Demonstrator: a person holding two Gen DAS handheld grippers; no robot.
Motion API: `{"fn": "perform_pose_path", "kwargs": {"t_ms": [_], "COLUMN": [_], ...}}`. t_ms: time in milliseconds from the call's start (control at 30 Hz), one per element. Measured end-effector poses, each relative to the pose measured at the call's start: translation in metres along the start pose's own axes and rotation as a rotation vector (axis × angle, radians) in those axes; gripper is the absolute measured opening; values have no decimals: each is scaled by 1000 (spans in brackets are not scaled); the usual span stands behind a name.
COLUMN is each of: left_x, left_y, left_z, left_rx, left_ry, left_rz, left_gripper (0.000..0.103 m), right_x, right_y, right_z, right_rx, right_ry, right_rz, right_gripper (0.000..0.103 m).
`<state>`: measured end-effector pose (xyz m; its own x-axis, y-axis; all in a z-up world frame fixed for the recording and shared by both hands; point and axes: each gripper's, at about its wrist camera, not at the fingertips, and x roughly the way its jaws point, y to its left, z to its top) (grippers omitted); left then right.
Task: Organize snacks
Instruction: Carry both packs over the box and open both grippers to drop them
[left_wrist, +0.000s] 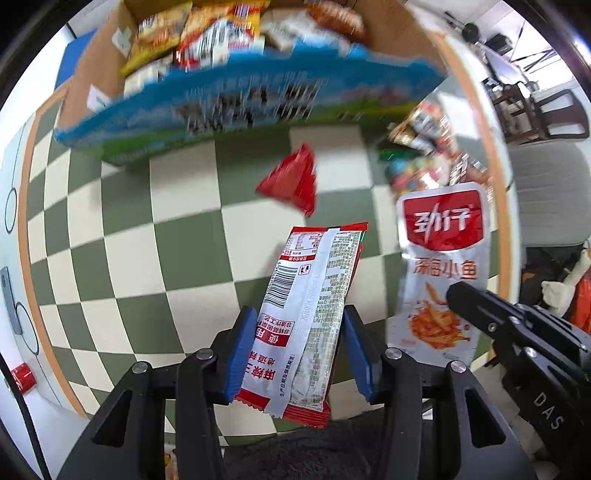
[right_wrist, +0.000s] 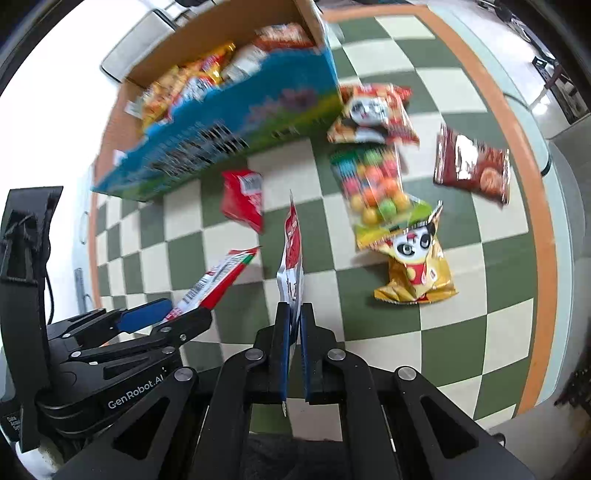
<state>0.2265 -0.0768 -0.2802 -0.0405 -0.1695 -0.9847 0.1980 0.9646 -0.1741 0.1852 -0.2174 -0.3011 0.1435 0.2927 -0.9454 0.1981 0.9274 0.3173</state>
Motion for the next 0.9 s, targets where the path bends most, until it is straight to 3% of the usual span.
{"fn": "perform_pose_path", "kwargs": {"t_ms": [300, 500, 600, 667, 767, 900], "left_x": [-93, -137, -147, -149, -137, -103], "left_y": [8, 7, 9, 12, 15, 22], "left_z": [12, 51, 81, 102, 133, 172], "left_rx": [-7, -10, -7, -8, -9, -11], "left_ry": [-116, -204, -248, -258, -261, -207], "left_rz": [-108, -148, -121, -108, -79, -36], "left_gripper": [43, 42, 42, 31, 31, 31], "right_x": [-68, -113, -126, -129, -121, -94], "right_y": [29, 51, 61, 64, 65, 64], "right_z": [22, 53, 74, 89, 116, 153], "right_rx": [-27, -71, -95, -95, -87, -79], "right_ry": [-121, -200, -229, -244, -243, -226], "right_rz": [82, 127, 133, 135, 134, 98], "right_gripper": [6, 6, 6, 6, 6, 6]}}
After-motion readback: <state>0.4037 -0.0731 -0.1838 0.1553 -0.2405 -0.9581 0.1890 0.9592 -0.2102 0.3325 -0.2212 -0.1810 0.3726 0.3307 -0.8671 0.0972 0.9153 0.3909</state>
